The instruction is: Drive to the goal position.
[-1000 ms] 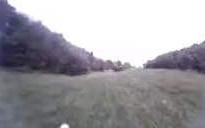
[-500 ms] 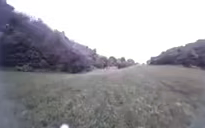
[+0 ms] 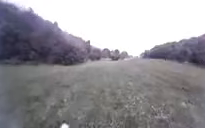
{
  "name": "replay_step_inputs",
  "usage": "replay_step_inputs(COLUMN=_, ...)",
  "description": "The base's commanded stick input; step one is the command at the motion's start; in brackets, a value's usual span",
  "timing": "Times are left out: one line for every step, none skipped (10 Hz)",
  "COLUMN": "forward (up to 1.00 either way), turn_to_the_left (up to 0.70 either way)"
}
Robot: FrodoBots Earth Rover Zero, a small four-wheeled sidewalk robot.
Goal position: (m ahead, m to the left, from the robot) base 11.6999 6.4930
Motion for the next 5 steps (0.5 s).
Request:
replay_step_inputs(forward=0.7, turn_to_the_left=-0.04)
replay_step_inputs(forward=0.7, turn_to_the_left=-0.06)
replay_step_inputs(forward=0.7, turn_to_the_left=-0.14)
replay_step_inputs(forward=0.7, turn_to_the_left=-0.21)
replay_step_inputs(forward=0.7, turn_to_the_left=-0.27)
